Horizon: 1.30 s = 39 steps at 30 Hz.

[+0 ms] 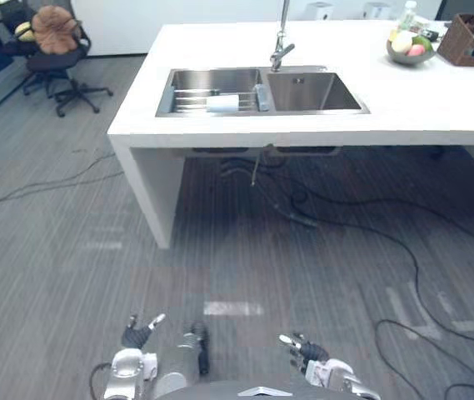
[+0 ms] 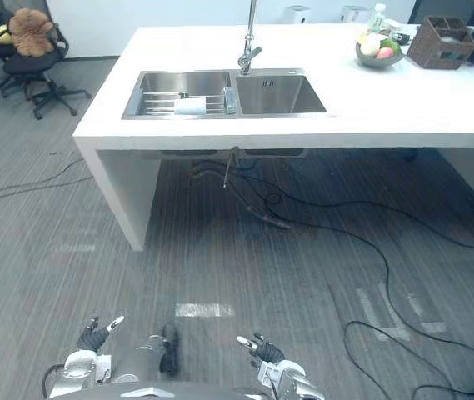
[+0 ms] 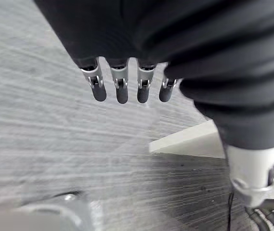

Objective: Walk over to the sink, pick up the cup, carry it to the dishwasher, place the cup inside the dishwasher, then close the dishwasher door

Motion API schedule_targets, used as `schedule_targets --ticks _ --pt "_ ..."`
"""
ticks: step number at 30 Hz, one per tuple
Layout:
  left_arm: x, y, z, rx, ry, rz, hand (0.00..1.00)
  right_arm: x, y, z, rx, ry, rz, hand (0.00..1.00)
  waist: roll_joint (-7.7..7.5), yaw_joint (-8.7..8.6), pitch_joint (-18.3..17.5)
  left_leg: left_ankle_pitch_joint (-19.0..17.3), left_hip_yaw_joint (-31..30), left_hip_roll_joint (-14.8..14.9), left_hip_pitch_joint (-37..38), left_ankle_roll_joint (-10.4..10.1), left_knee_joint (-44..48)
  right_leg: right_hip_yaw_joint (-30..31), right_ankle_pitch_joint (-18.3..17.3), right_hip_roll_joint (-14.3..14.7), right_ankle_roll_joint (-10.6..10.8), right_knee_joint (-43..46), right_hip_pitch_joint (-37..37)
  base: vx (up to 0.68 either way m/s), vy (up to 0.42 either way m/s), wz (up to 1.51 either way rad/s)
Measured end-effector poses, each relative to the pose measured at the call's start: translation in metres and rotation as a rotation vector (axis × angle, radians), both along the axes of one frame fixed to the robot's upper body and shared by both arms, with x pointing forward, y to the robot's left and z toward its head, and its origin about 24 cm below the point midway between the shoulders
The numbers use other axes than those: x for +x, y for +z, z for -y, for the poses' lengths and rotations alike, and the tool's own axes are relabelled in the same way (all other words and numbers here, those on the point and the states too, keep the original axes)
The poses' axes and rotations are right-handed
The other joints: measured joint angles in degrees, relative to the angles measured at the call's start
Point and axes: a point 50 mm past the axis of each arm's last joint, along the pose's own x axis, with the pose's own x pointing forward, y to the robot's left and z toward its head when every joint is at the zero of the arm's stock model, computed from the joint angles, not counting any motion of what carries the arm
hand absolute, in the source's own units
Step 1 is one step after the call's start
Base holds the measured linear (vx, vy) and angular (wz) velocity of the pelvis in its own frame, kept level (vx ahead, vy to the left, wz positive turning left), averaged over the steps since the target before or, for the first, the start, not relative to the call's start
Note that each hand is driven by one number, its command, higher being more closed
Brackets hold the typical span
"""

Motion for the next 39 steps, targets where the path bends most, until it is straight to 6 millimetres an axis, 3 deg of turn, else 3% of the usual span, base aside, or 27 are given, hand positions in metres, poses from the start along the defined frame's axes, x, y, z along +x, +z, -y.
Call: schedule_targets --ticks 2,4,6,7,8,9,10,11,13,15,17,18,19,21,22,23,25,26,28,29,31,32,34,35,37,38,39 --pt "0.025 0.02 0.001 0.056 -0.038 0.144 0.0 0.006 0.002 -0.001 -0.007 0.017 0.011 0.0 0.39 -0.05 0.4 -3.3 -0.4 -0.4 -3.8 2.2 6.4 1.1 0.2 0.0 0.4 -0.6 0.3 0.49 0.244 0.29" --pt "0.048 0.041 0.006 0.117 -0.106 0.275 0.0 0.007 0.001 -0.007 -0.005 0.045 0.011 0.0 -0.95 -0.44 0.6 -4.0 0.2 -2.9 -1.5 5.0 5.1 1.1 0.7 -1.6 0.3 5.5 -1.0 0.4 0.184 0.38" --pt "0.051 0.047 0.01 0.164 -0.158 0.318 0.0 0.002 -0.001 -0.012 0.002 0.056 -0.006 0.0 -2.17 -0.64 -0.4 -4.3 1.0 -4.8 2.3 5.2 1.2 0.9 1.9 -3.1 1.9 13.6 -3.5 0.34 0.12 0.08" --pt "0.053 0.055 0.017 0.23 -0.204 0.377 0.0 -0.002 -0.003 -0.015 0.007 0.03 -0.021 0.0 -3.2 -0.64 -1.9 -4.7 1.3 -6.2 4.7 5.6 -2.0 0.4 3.9 -4.2 5.2 21.9 -7.3 0.48 0.141 0.02" --pt "0.059 0.068 0.028 0.268 -0.25 0.459 0.0 -0.005 -0.004 -0.014 0.006 -0.008 -0.033 0.0 -4.1 -0.81 -2.5 -4.9 1.2 -7.1 7.4 5.9 -4.7 -1.2 8.3 -5.5 11.0 30.7 -11.2 0.49 0.132 0.07" --pt "0.063 0.075 0.034 0.281 -0.268 0.503 0.0 -0.007 -0.005 -0.013 0.001 -0.024 -0.042 0.0 -4.44 -0.89 -2.6 -5.0 0.9 -7.4 8.9 6.2 -5.9 -2.1 11.5 -6.2 14.0 35.5 -13.2 0.42 0.101 0.07" --pt "0.07 0.09 0.045 0.298 -0.296 0.588 0.0 -0.007 -0.005 -0.011 -0.011 -0.049 -0.044 0.0 -5.14 -0.88 -2.3 -5.4 0.6 -7.9 12.0 6.4 -7.0 -5.0 12.6 -9.1 14.5 48.5 -18.2 0.41 0.099 -0.09" --pt "0.074 0.101 0.055 0.31 -0.323 0.646 0.0 -0.003 -0.002 -0.007 -0.027 -0.071 -0.022 0.0 -5.29 -1.28 -2.3 -6.0 0.7 -8.1 16.1 6.4 -8.7 -9.2 10.4 -12.6 10.1 58.5 -22.2 0.4 0.1 -0.14" --pt "0.081 0.12 0.066 0.336 -0.359 0.739 0.0 0.0 0.0 -0.004 -0.046 -0.078 -0.008 0.0 -4.73 -2.41 -2.7 -6.2 0.9 -7.8 21.7 6.3 -12.5 -12.7 7.5 -14.8 6.2 63.4 -27.7 0.38 0.068 -0.05" --pt "0.096 0.148 0.076 0.367 -0.385 0.867 0.0 0.004 0.003 -0.004 -0.05 -0.084 0.012 0.0 -4.95 -2.85 -2.8 -6.4 0.3 -7.0 25.0 5.5 -14.6 -14.5 3.8 -14.3 5.3 56.8 -32.3 0.36 -0.022 0.12" --pt "0.111 0.178 0.082 0.389 -0.391 0.987 0.0 0.008 0.005 -0.001 -0.065 -0.108 0.024 0.0 -4.14 -3.45 -2.3 -7.4 -0.6 -5.5 26.7 3.9 -14.8 -16.9 2.2 -13.3 4.5 44.2 -34.9 0.33 -0.125 0.22" --pt "0.12 0.198 0.083 0.413 -0.398 1.07 0.0 0.009 0.006 0.002 -0.081 -0.113 0.033 0.0 -2.88 -3.94 -1.6 -8.6 -1.2 -3.5 28.6 2.3 -14.8 -18.0 3.4 -11.6 4.6 30.8 -34.9 0.33 -0.164 0.14" --pt "0.122 0.205 0.083 0.427 -0.406 1.096 0.0 0.01 0.007 0.005 -0.09 -0.112 0.037 0.0 -2.55 -4.15 -1.4 -9.1 -1.4 -2.7 29.3 1.6 -14.9 -17.9 5.2 -10.9 4.8 25.4 -34.8 0.4 -0.22 0.18" --pt "0.125 0.216 0.081 0.46 -0.431 1.141 0.0 0.01 0.008 0.0 -0.077 -0.107 0.049 0.0 -2.34 -4.66 -1.0 -11.7 -2.0 -0.7 31.8 -0.4 -15.2 -14.2 12.4 -9.2 6.3 9.8 -33.1 0.36 -0.268 0.2" --pt "0.124 0.215 0.078 0.474 -0.435 1.136 0.0 0.009 0.008 -0.003 -0.071 -0.1 0.048 0.0 -3.57 -4.9 -0.9 -14.8 -2.6 -0.5 33.3 -1.5 -13.6 -10.5 12.1 -9.5 7.6 8.3 -32.2 0.35 -0.313 0.12" --pt "0.123 0.215 0.077 0.482 -0.435 1.133 0.0 0.009 0.008 -0.002 -0.073 -0.098 0.05 0.0 -4.05 -4.61 -0.9 -16.6 -2.7 0.0 34.0 -2.3 -12.1 -10.2 14.8 -9.3 9.2 9.6 -32.2 0.4 -0.368 0.16" --pt "0.119 0.21 0.085 0.472 -0.453 1.126 0.0 0.007 0.009 0.007 -0.086 -0.084 0.049 0.0 -0.88 -5.35 -1.7 -20.4 -3.8 4.2 33.9 -4.2 -9.5 -9.8 15.7 -5.3 9.2 14.8 -33.4 0.38 -0.326 0.21" --pt "0.118 0.212 0.09 0.476 -0.472 1.145 0.0 0.007 0.011 0.013 -0.095 -0.069 0.053 0.0 0.51 -5.38 -2.1 -21.8 -3.9 6.1 33.9 -4.9 -9.0 -9.8 15.3 -3.6 7.5 17.8 -34.7 0.39 -0.324 0.16" --pt "0.117 0.212 0.093 0.475 -0.492 1.148 0.0 0.009 0.013 0.017 -0.099 -0.038 0.045 0.0 2.11 -5.39 -2.3 -20.6 -4.0 8.0 33.8 -5.0 -5.4 -11.0 11.5 -2.2 4.8 21.6 -34.7 0.42 -0.327 0.09" --pt "0.117 0.212 0.094 0.473 -0.504 1.141 0.0 0.009 0.012 0.016 -0.09 -0.034 0.04 0.0 1.72 -5.39 -2.2 -19.7 -4.2 8.2 32.5 -4.5 -2.2 -11.3 10.7 -2.3 4.6 21.7 -34.2 0.37 -0.29 0.14" --pt "0.115 0.211 0.096 0.468 -0.546 1.12 0.0 0.006 0.011 0.012 -0.061 -0.019 0.009 0.0 0.87 -5.19 -1.8 -13.5 -4.9 9.4 26.2 -3.9 13.0 -12.0 9.5 -1.9 3.8 19.4 -30.3 0.37 -0.255 0.19" --pt "0.114 0.209 0.097 0.462 -0.568 1.099 0.0 0.003 0.009 0.01 -0.053 0.001 -0.021 0.0 0.86 -4.75 -1.6 -10.2 -4.5 11.5 21.6 -3.1 22.6 -12.1 9.4 -0.9 2.8 16.2 -27.1 0.33 -0.151 0.09" --pt "0.113 0.204 0.097 0.483 -0.616 1.05 0.0 -0.003 0.005 0.008 -0.054 0.021 -0.063 0.0 1.32 -4.54 -1.3 -13.7 -2.1 13.5 17.6 -2.4 29.7 -11.9 10.1 0.2 1.5 11.2 -21.3 0.4 -0.097 -0.1" --pt "0.114 0.201 0.097 0.509 -0.656 1.015 0.0 -0.007 0.003 0.009 -0.058 0.046 -0.096 0.0 0.7 -4.05 -1.2 -16.4 1.0 13.5 16.6 -2.1 26.5 -11.6 11.1 -0.3 2.2 8.0 -17.4 0.44 -0.064 -0.22" --pt "0.115 0.2 0.097 0.533 -0.692 0.991 0.0 -0.009 0.002 0.009 -0.061 0.053 -0.111 0.0 0.5 -3.89 -1.4 -17.6 3.4 11.8 16.1 -2.0 16.3 -10.9 11.4 -1.5 2.7 5.8 -15.2 0.33 0.027 -0.21" --pt "0.116 0.2 0.099 0.553 -0.723 0.977 0.0 -0.009 0.002 0.011 -0.066 0.055 -0.111 0.0 0.95 -4.14 -1.7 -15.3 3.7 9.6 15.9 -2.6 3.6 -10.9 11.6 -2.3 3.5 4.4 -14.3 0.26 0.076 -0.07" --pt "0.117 0.201 0.101 0.564 -0.742 0.97 0.0 -0.009 0.002 0.013 -0.072 0.056 -0.109 0.0 1.51 -4.42 -1.8 -11.8 3.6 8.6 15.7 -2.7 -2.8 -10.9 11.6 -2.4 4.0 4.0 -14.2 0.31 0.134 -0.18"
